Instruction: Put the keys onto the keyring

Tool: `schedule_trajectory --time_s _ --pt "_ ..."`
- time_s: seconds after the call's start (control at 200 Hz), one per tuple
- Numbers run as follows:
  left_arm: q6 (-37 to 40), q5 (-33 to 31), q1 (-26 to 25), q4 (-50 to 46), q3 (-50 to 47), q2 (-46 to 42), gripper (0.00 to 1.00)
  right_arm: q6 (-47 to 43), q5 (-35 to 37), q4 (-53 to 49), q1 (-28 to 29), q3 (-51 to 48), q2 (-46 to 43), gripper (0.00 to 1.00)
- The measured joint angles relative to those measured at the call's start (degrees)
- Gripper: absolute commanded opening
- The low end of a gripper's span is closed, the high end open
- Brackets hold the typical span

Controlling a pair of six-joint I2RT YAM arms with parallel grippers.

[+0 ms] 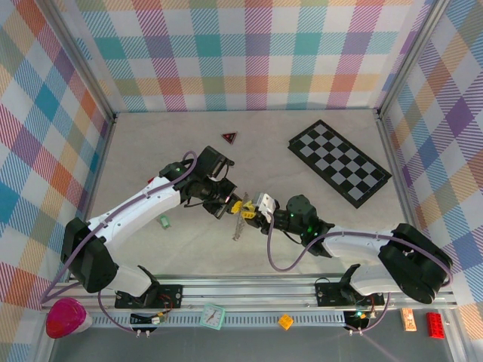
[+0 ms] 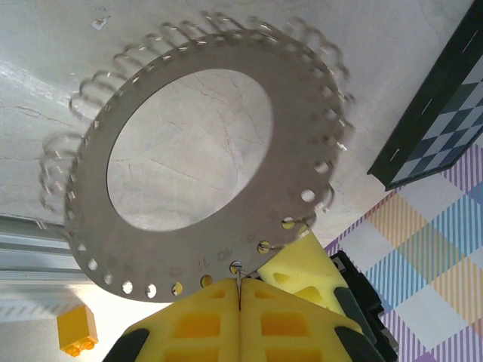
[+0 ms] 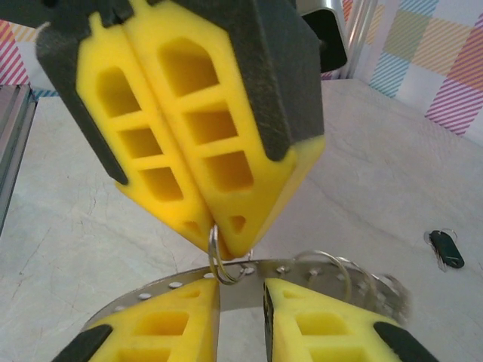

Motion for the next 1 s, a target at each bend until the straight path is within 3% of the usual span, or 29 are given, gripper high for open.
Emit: schedule_trajectory --time_s 0.575,0.77,1.005 --pt "-0.66 0.00 0.02 0.24 -0.74 -0.13 0.00 -0.44 0.15 2.80 0.83 0.13 1.73 0.16" --pt "-1.68 -0.02 0.24 0.31 -0.83 -0.33 0.00 -1.09 0.76 3.19 1.03 0.13 1.84 0.03" --pt "-0.66 -3.23 0.76 1.20 -2.14 -3.21 0.56 -1.97 1.53 2.69 1.22 0.42 1.81 0.00"
